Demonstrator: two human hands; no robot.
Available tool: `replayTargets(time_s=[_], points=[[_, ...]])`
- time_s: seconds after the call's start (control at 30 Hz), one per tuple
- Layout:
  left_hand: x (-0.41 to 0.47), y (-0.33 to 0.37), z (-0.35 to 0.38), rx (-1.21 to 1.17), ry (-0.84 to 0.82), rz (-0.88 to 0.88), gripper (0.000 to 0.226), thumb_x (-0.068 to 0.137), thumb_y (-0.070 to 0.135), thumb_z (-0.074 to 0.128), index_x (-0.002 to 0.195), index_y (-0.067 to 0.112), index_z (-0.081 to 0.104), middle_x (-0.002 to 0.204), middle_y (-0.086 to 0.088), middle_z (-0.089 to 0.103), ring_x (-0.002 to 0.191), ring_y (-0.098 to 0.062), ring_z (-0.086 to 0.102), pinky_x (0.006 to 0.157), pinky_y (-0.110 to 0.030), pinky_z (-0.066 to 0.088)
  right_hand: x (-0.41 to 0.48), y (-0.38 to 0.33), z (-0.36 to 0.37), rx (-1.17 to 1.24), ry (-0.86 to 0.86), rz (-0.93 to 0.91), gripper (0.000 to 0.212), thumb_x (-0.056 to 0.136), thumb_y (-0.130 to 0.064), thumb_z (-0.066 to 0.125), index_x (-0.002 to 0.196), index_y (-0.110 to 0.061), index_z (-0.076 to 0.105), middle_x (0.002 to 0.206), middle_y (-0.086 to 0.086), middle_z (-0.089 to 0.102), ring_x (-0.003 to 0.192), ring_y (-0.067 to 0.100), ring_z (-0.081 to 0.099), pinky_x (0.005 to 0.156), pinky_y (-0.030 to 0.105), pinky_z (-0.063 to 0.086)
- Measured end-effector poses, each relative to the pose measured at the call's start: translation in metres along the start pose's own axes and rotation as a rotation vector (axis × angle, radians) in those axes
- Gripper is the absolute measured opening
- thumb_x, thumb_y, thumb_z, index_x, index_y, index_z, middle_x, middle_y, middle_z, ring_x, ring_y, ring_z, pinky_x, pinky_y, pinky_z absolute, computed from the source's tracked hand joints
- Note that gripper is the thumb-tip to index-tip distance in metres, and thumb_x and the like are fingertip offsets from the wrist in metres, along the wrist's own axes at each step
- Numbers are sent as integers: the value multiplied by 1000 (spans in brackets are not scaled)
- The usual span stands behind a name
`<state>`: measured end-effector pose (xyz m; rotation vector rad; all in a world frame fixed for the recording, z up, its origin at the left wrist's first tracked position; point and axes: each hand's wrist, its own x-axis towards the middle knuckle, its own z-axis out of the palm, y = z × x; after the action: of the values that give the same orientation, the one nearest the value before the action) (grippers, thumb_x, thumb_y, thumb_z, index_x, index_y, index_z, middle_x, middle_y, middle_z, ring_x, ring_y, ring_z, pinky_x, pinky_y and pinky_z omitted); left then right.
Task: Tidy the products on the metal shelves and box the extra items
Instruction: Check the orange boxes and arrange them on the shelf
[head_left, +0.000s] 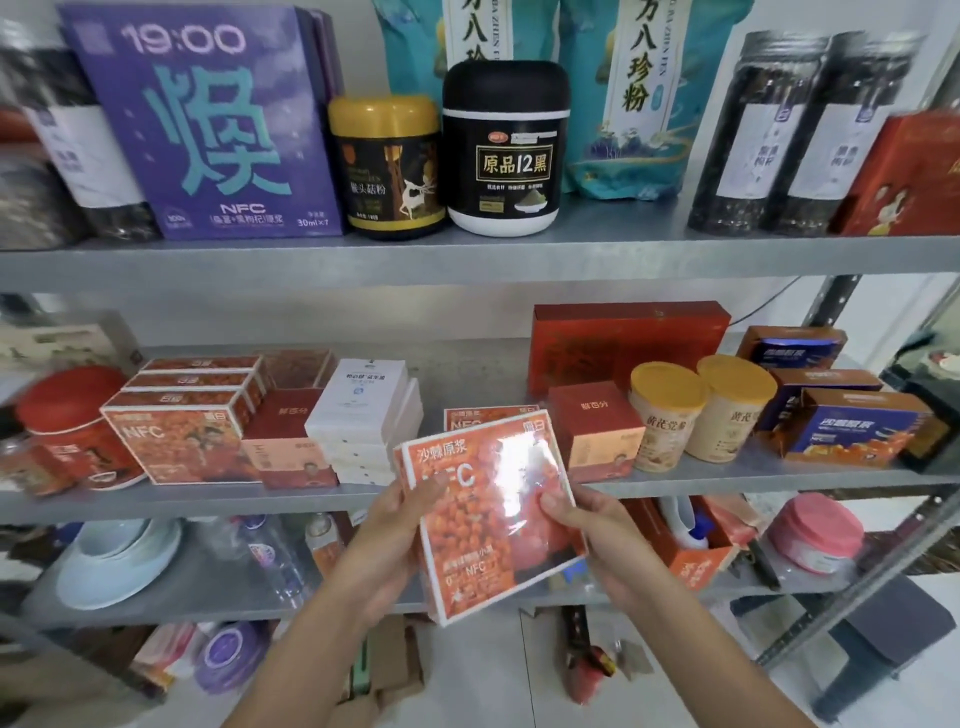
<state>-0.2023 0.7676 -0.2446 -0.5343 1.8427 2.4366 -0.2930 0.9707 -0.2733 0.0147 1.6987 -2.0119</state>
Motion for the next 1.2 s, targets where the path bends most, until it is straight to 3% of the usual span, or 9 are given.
replayTargets(time_s=[0.13,0.23,0.37,0.47,0.63,0.73,0.83,0.97,1.2], points=[[-2,-15,-13,231,218,-14,49,73,40,78,115,27,57,105,5,73,90,-11,72,80,-32,55,20,9,18,-12,64,40,32,79,-9,75,109,2,69,96,15,75,79,21,72,58,21,54],[-6,-22,-30,220,298,20,29,84,25,73,110,25,58,101,8,72,79,-1,71,64,-20,51,34,15,33,-88,48,93,47,71,-31,79,108,-3,71,91,6,76,82,17,73,69,25,56],[-6,-19,-43,226,392,108,20,88,15,70,99,27,58,93,12,70,73,2,69,59,-16,49,64,12,43,194,205,400,46,78,-48,75,94,-7,63,60,6,71,50,17,69,44,25,53],[-6,-17,-50,269,379,115,20,89,14,68,99,27,57,100,9,70,88,-6,68,73,-25,51,88,14,45,266,205,514,65,76,-57,72,114,-7,59,93,11,71,84,25,68,87,39,52],[-8,-18,-63,303,398,112,23,88,11,70,103,24,60,107,0,72,99,-21,69,89,-44,54,103,21,46,294,171,459,36,85,-49,66,100,-19,54,97,4,61,79,20,56,90,40,33],[-10,-20,-71,312,425,104,27,87,13,72,111,21,61,111,-3,71,103,-28,67,95,-54,51,107,29,45,287,159,440,37,88,-42,66,112,-20,51,103,2,60,107,23,55,104,42,31],[-10,-21,-78,338,448,123,29,87,16,71,113,22,59,111,-3,71,103,-26,67,95,-53,51,105,38,39,354,186,407,35,89,-26,69,118,-17,52,121,8,59,123,29,53,106,43,38],[-14,-22,-85,389,456,140,27,88,13,70,111,23,59,106,1,71,97,-22,68,91,-49,53,93,56,24,509,203,371,31,88,-12,68,117,-10,56,112,15,66,105,32,62,95,46,49],[-26,-34,-112,209,378,19,25,90,24,64,115,18,63,105,-8,75,93,-27,73,84,-43,55,67,68,9,710,-48,272,35,83,-8,61,118,-8,57,122,19,66,111,35,62,81,47,56]])
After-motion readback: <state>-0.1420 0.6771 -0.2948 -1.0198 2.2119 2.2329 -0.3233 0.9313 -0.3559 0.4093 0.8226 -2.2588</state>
